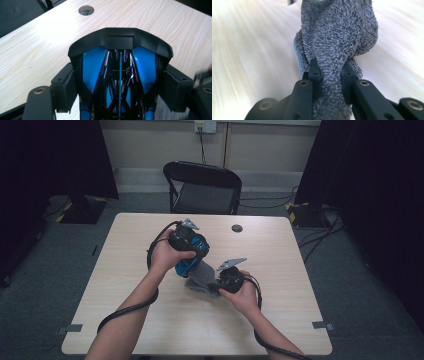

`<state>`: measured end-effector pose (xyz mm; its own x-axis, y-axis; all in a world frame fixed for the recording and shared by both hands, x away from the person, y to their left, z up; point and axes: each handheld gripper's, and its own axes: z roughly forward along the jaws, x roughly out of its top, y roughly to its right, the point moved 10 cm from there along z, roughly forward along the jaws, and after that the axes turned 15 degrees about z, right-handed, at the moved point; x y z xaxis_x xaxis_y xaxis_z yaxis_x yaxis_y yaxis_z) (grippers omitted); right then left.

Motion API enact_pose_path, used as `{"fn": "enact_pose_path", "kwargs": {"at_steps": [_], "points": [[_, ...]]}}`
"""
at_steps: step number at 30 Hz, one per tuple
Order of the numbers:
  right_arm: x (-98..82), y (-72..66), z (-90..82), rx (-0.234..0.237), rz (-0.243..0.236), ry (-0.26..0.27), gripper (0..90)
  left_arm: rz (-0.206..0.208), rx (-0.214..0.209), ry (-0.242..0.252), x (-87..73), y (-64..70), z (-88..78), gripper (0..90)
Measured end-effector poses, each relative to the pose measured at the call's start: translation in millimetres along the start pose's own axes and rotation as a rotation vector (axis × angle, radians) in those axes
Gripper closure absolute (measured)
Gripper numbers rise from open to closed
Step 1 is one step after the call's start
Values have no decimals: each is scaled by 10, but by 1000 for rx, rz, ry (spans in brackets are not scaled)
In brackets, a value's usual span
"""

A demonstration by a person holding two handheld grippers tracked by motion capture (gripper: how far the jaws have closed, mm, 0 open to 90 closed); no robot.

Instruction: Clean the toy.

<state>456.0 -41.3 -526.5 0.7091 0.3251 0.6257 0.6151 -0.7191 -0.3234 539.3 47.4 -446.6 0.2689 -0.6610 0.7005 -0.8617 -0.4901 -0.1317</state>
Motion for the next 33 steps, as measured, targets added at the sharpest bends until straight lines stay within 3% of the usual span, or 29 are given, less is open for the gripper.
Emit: {"fn": "enact_pose_path", "kwargs": {"at_steps": [7,16,27,33], "points": [[109,288,-206,-63,46,46,760,16,-22,-12,-144,88,25,255],[209,466,-327,-101,88,81,759,35,-43,-23,-280,220,43,255],[331,543,-407,-127,97,110,759,44,-61,-36,-374,302,68,255],[416,466,-403,-110,94,127,759,54,-72,-37,-373,375,115,255]]}}
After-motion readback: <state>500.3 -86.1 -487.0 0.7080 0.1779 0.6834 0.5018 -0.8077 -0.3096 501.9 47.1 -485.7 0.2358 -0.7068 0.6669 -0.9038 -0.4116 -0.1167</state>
